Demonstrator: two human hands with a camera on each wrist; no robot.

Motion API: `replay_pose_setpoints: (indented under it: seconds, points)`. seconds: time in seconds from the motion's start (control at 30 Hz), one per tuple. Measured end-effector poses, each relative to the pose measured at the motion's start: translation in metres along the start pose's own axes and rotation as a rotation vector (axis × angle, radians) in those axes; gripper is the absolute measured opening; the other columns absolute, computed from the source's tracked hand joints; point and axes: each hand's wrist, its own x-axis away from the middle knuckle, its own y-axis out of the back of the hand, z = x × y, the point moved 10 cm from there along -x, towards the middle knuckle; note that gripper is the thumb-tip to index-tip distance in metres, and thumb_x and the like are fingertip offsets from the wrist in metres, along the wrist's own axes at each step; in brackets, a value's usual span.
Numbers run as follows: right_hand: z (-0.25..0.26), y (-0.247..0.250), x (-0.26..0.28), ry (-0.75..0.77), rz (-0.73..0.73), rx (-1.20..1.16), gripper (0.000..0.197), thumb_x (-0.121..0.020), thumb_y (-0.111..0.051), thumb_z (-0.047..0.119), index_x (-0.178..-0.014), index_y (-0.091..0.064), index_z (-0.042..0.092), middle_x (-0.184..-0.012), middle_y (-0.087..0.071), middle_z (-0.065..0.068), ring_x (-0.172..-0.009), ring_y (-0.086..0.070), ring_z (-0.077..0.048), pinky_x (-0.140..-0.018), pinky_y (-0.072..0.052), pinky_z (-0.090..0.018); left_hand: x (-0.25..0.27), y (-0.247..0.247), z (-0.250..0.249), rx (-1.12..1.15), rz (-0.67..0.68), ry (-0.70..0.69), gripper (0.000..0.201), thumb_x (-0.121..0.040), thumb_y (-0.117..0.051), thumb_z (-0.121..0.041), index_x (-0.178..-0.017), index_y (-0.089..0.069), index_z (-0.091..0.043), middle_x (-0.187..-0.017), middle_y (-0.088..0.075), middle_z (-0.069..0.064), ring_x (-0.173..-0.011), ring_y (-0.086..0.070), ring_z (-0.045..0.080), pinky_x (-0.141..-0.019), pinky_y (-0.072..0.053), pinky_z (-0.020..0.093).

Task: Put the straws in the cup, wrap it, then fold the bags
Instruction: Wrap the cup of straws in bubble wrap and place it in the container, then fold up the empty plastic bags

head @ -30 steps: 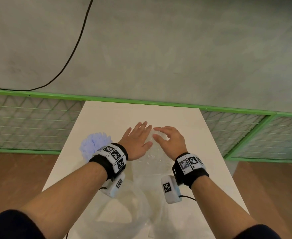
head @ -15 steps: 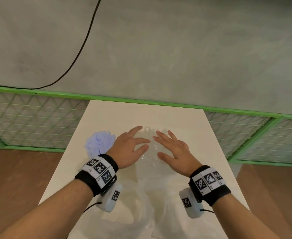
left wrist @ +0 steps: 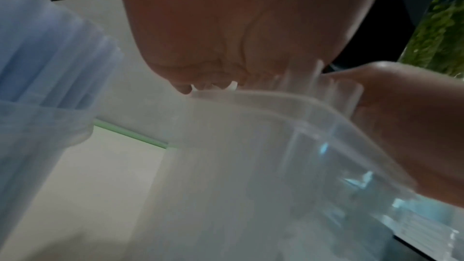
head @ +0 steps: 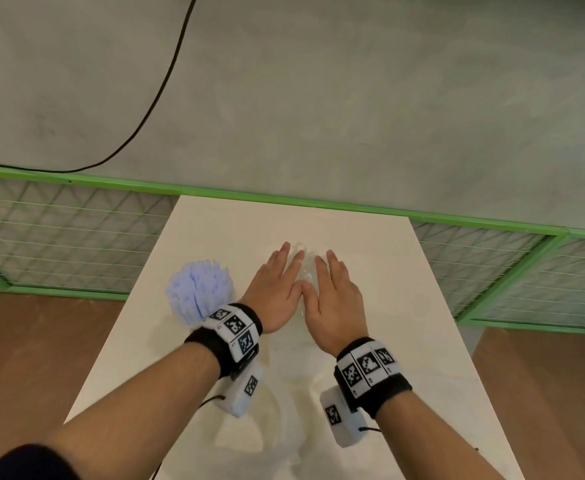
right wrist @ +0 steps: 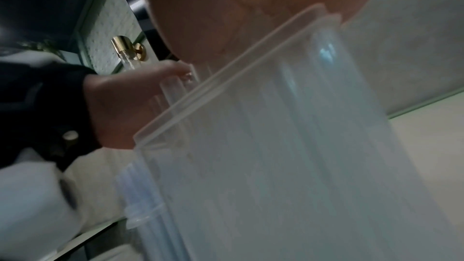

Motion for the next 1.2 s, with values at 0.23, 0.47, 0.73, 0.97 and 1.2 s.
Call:
replay_pose_setpoints:
  seconds: [0.23, 0.47, 0.73, 0.97, 1.2]
  points:
    - [-0.006, -0.004, -0.052, -0.084, -0.018, 0.014, 0.057, -0.103, -0.026, 0.039, -0.154, -0.019, 0.015, -0.164, -0.007, -0.004, -0.148, -0.018, -0.027, -0.116, -0.025, -0.045, -0.048, 0.020, 0.012, -0.130, 0.004, -0.023, 0.053, -0.104, -0.019, -0.038, -0.154, -0.005, -0.025, -0.162, 0.008, 0.004, -0.150, 0.000, 0.022, -0.121, -0.007, 0.043]
    - [-0.003, 0.015, -0.052, -0.068, 0.031, -0.005, 0.059, -0.101, -0.021, 0.055, -0.154, -0.018, 0.029, -0.163, 0.004, 0.012, -0.150, 0.005, -0.019, -0.116, -0.006, -0.053, -0.030, 0.045, 0.014, -0.146, -0.077, 0.043, 0.057, -0.103, -0.025, -0.041, -0.154, -0.009, -0.021, -0.162, 0.005, 0.008, -0.149, -0.006, 0.024, -0.120, -0.011, 0.037]
    - [0.009, 0.055, 0.079, 0.162, -0.238, -0.470, 0.019, -0.086, -0.059, 0.008, -0.091, -0.063, 0.026, -0.084, -0.063, 0.013, -0.062, -0.056, -0.005, -0.059, -0.042, -0.016, 0.143, 0.067, 0.017, 0.065, -0.384, -0.073, 0.014, -0.090, -0.053, -0.025, -0.102, -0.060, -0.025, -0.102, -0.053, -0.010, -0.087, -0.049, 0.006, -0.075, -0.037, 0.021]
    - [-0.021, -0.086, 0.166, -0.353, 0.519, -0.576, 0.023, -0.082, -0.071, 0.029, -0.101, -0.056, 0.028, -0.088, -0.065, 0.000, -0.058, -0.064, -0.013, -0.057, -0.051, -0.026, 0.196, -0.019, 0.127, 0.132, -0.063, 0.435, 0.041, -0.087, -0.062, -0.027, -0.127, -0.051, -0.026, -0.123, -0.056, 0.000, -0.110, -0.055, 0.022, -0.093, -0.042, 0.030]
    - [0.005, -0.048, 0.154, -0.275, 0.105, -0.414, 0.019, -0.078, -0.062, 0.003, -0.077, -0.061, 0.022, -0.065, -0.060, 0.002, -0.052, -0.059, -0.013, -0.053, -0.052, -0.027, 0.201, 0.015, 0.123, 0.395, -0.205, 0.386, 0.018, -0.089, -0.063, -0.028, -0.071, -0.060, -0.026, -0.074, -0.066, -0.007, -0.074, -0.067, 0.021, -0.074, -0.054, 0.036]
